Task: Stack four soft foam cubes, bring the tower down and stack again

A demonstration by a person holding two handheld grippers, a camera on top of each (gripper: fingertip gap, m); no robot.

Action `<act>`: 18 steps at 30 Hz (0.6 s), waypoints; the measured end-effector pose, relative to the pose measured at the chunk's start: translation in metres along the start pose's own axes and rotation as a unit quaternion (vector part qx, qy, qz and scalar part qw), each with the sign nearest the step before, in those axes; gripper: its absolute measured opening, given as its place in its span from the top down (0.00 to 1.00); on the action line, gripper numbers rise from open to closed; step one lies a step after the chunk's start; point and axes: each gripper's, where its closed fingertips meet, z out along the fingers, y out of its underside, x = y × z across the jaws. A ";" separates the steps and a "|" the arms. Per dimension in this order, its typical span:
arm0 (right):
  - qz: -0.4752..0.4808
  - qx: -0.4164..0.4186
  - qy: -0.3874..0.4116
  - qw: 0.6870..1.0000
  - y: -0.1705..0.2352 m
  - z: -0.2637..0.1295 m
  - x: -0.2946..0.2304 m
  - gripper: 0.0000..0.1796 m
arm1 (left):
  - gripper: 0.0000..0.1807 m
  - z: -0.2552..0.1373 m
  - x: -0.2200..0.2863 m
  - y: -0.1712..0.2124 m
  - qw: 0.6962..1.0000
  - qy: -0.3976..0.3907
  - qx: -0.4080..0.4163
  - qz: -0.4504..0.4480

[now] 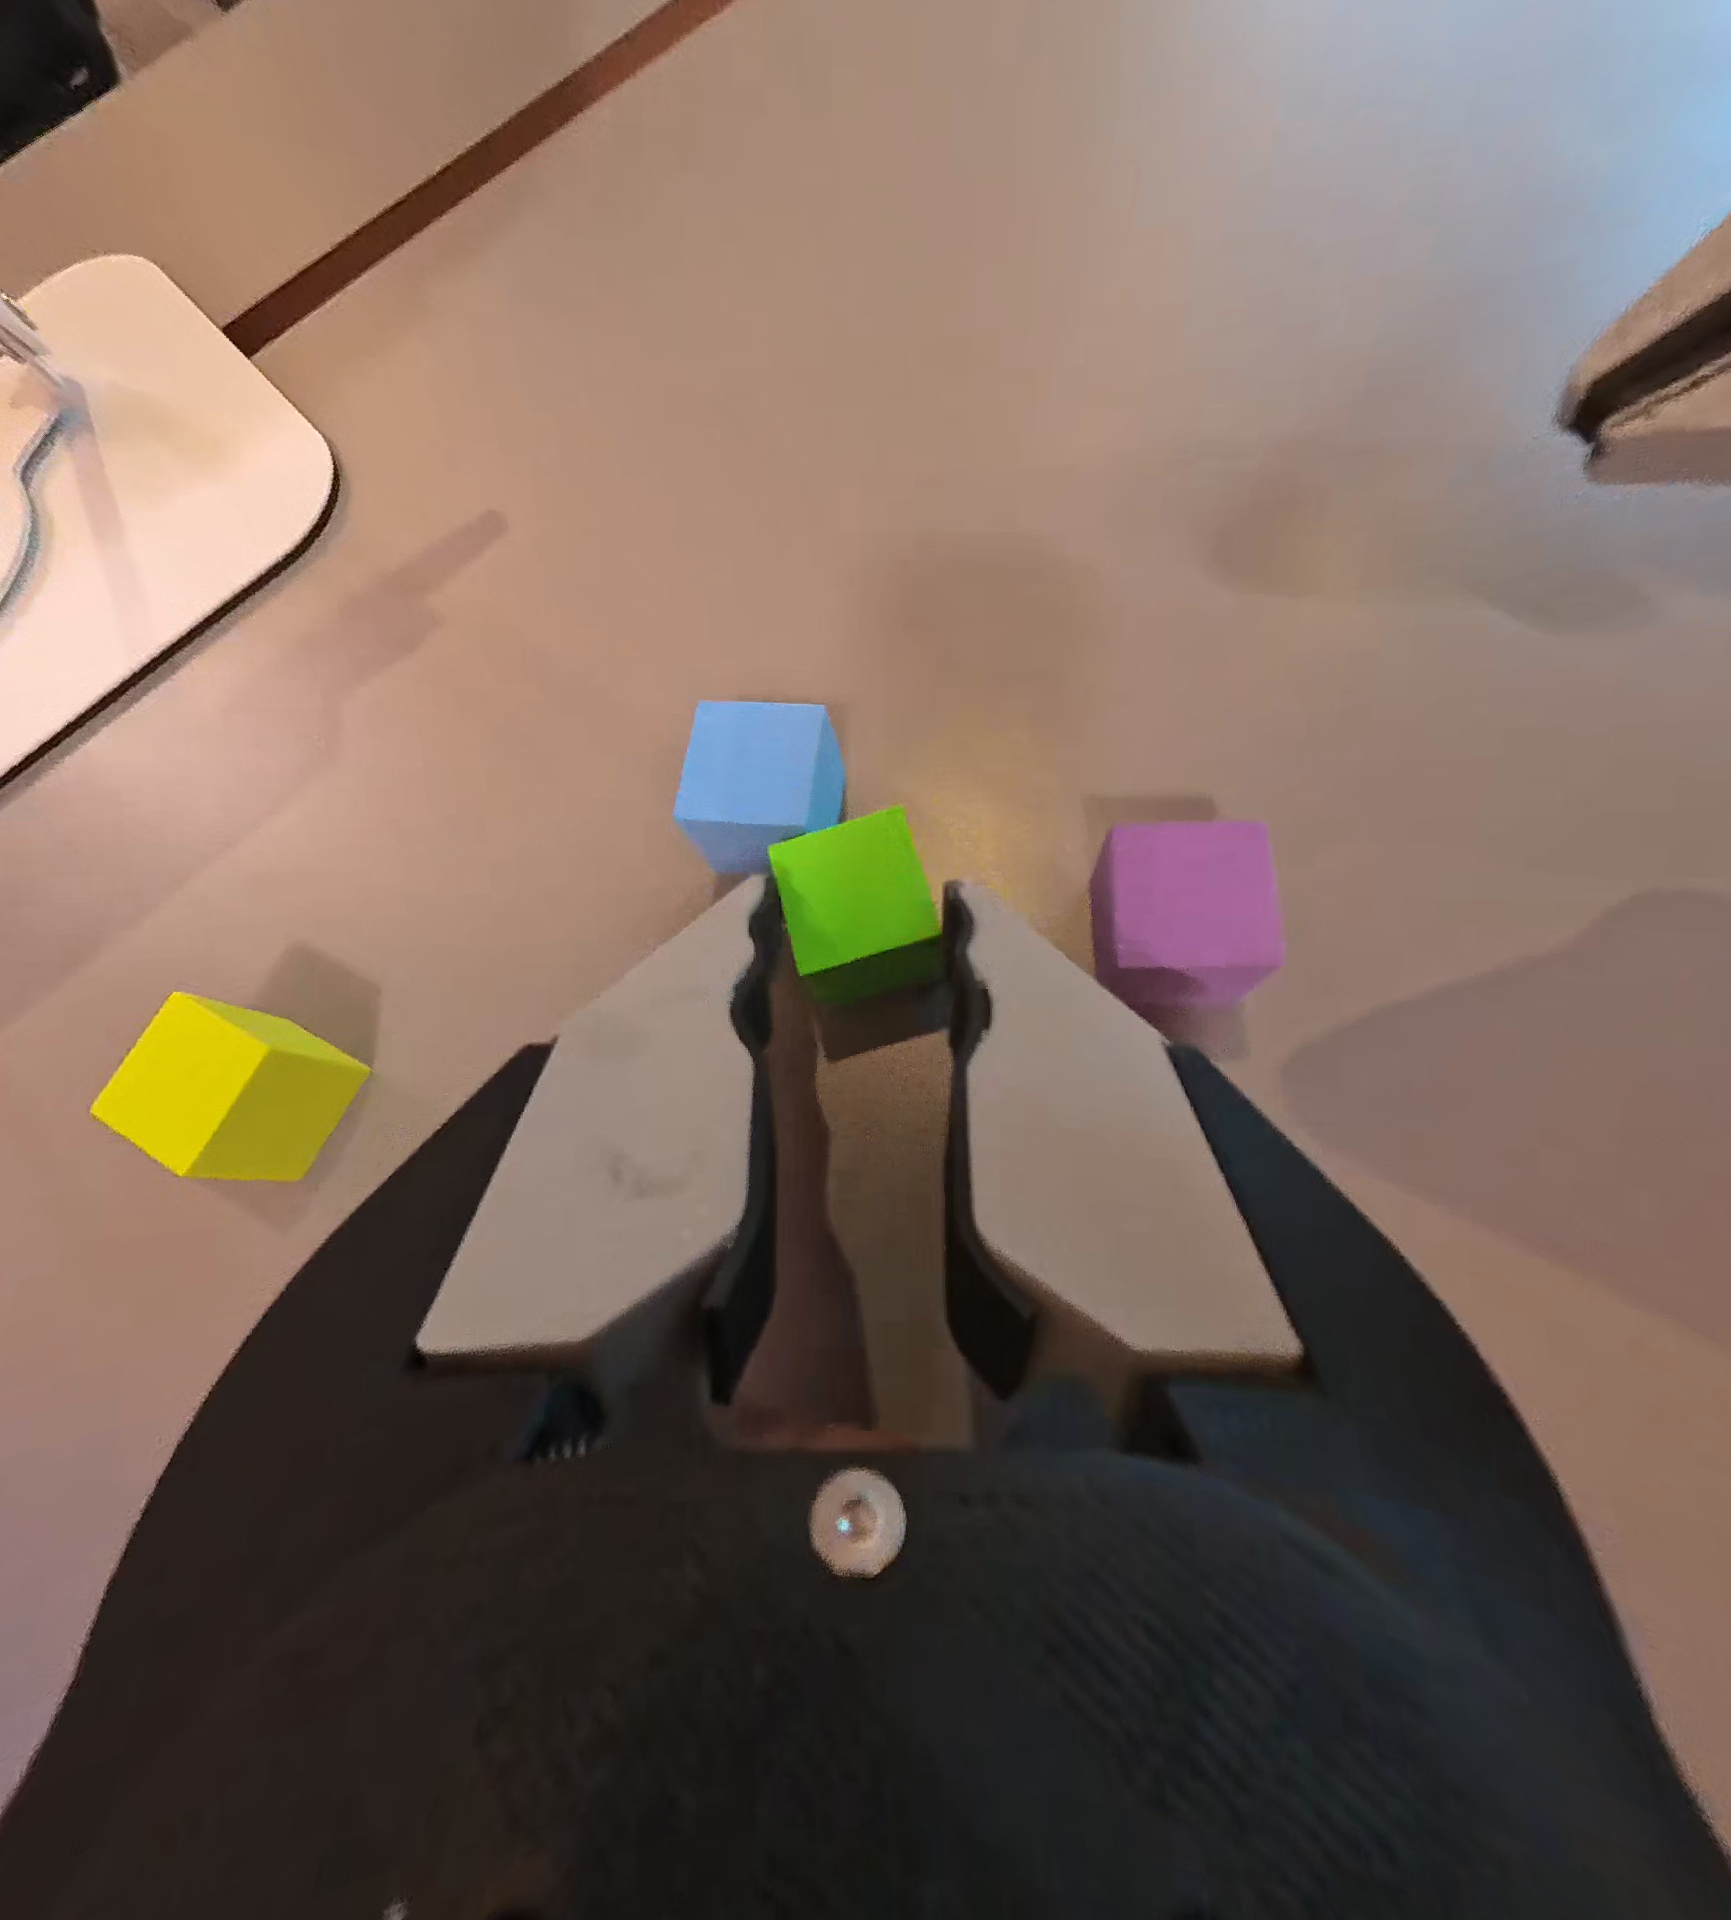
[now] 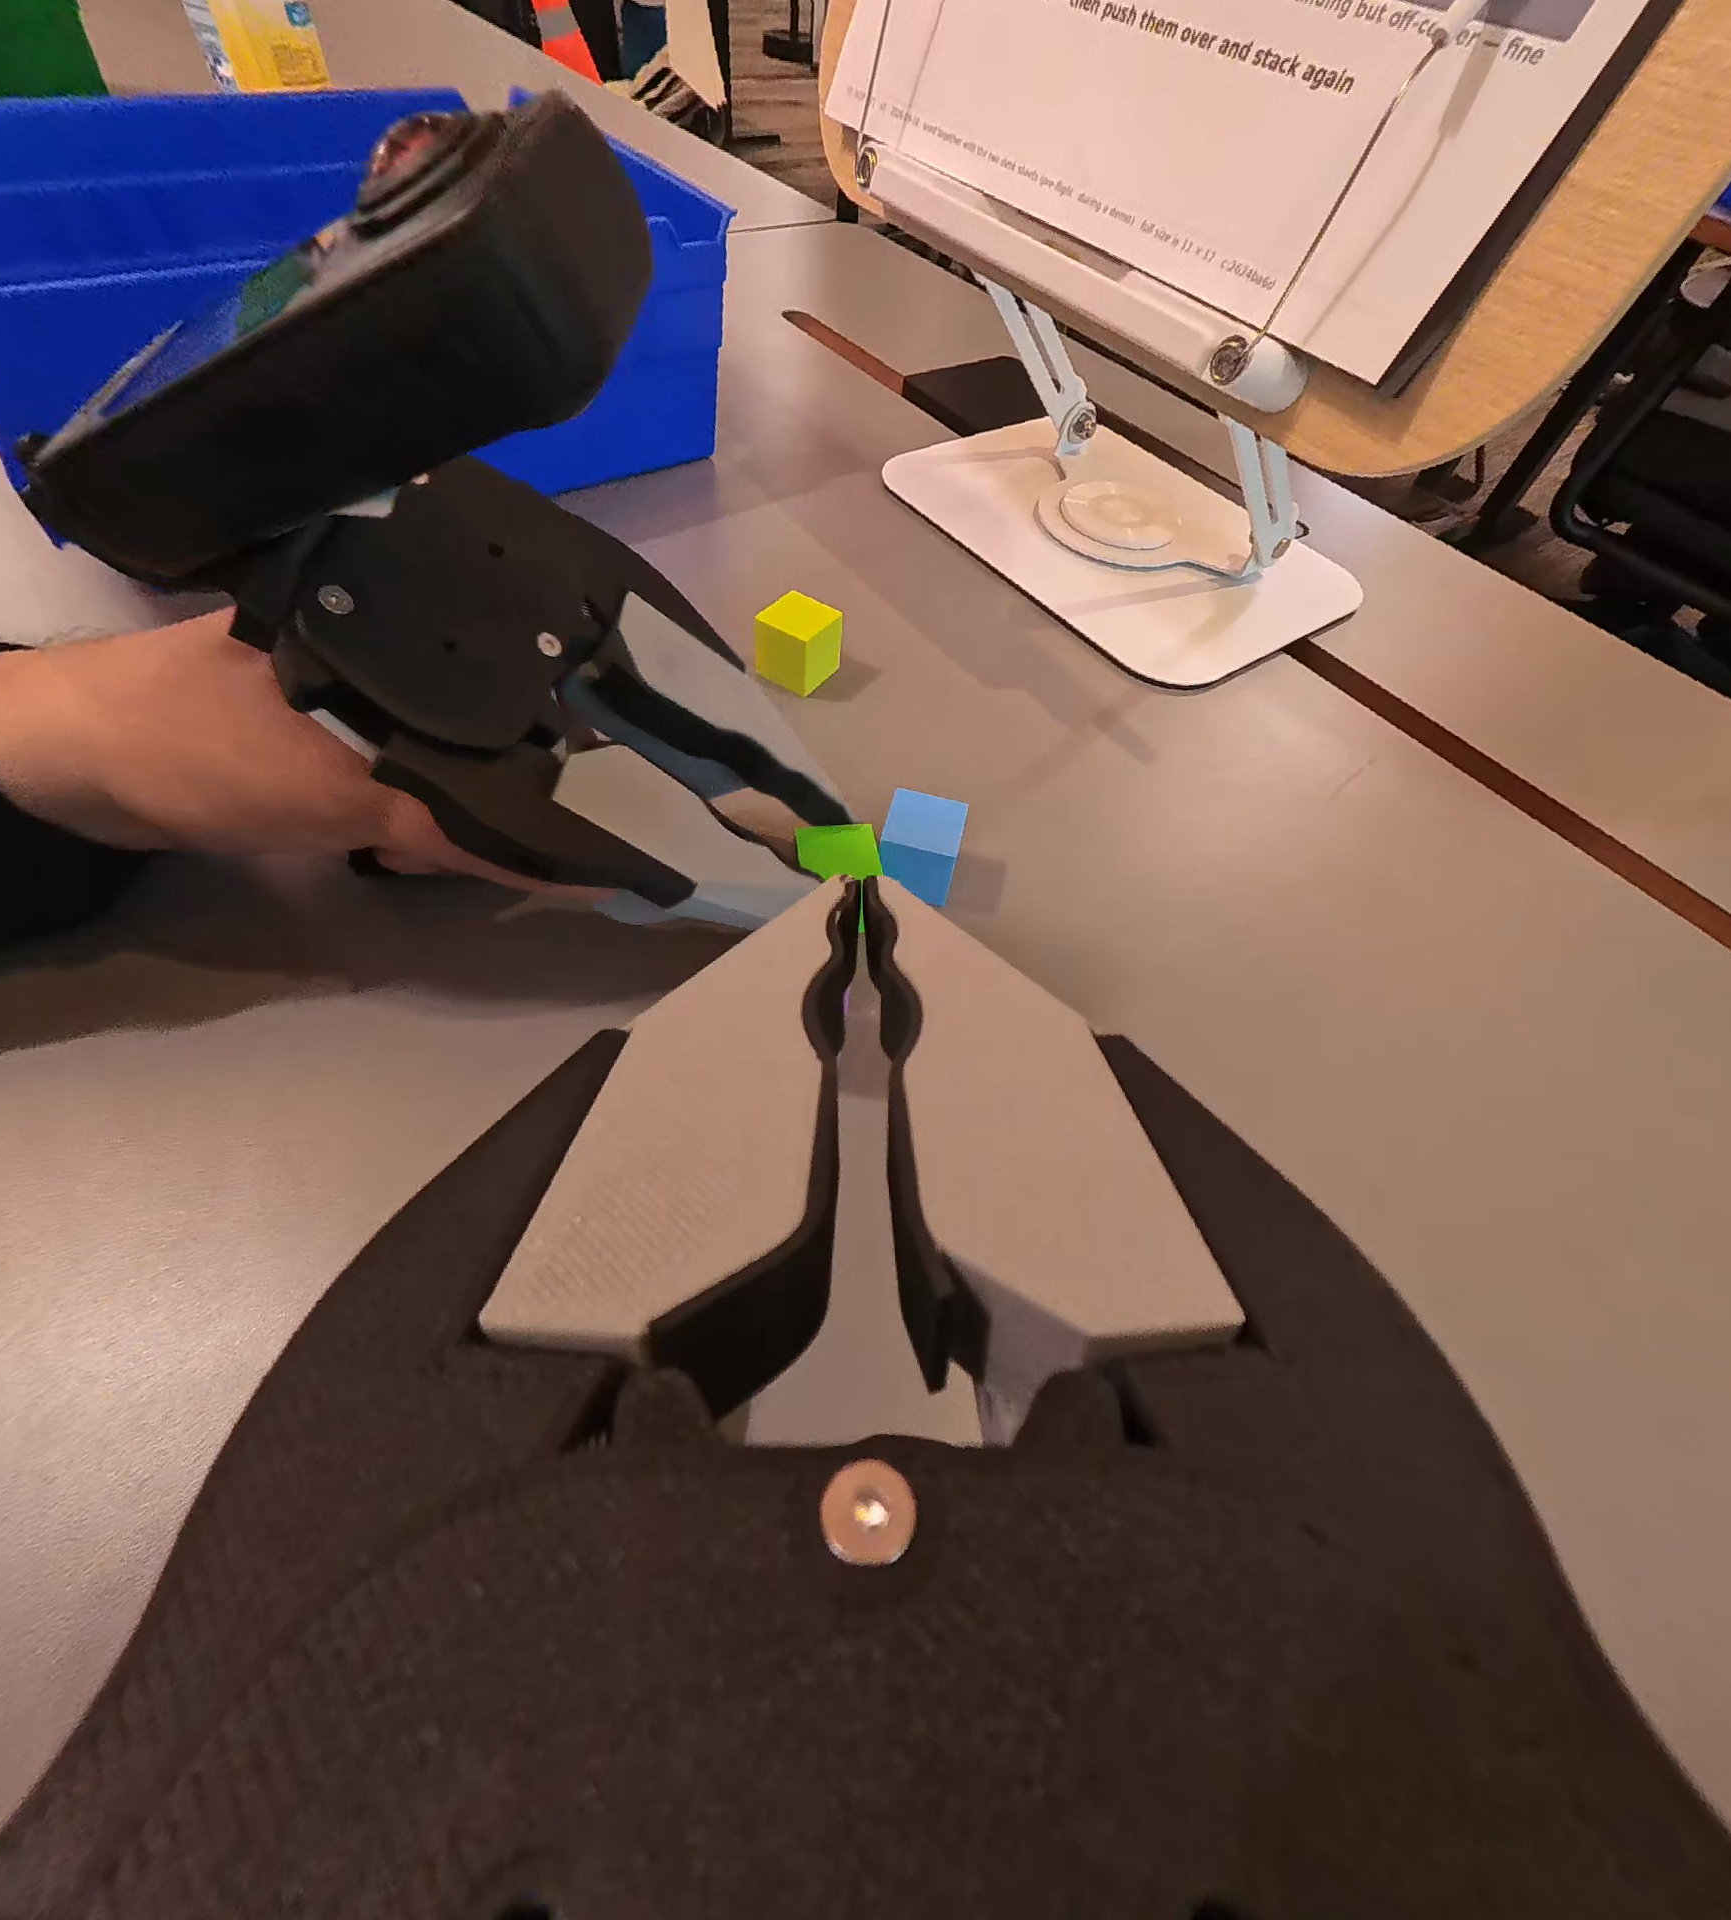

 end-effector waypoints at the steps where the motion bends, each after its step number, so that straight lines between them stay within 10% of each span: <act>1: 0.001 0.000 0.000 1.000 0.000 0.000 0.000 1.00 | 0.84 0.000 -0.001 0.000 1.000 -0.003 0.000 -0.002; 18: -0.007 0.003 -0.012 1.000 -0.002 -0.001 -0.005 1.00 | 0.85 -0.076 0.062 0.053 0.935 0.313 -0.001 0.168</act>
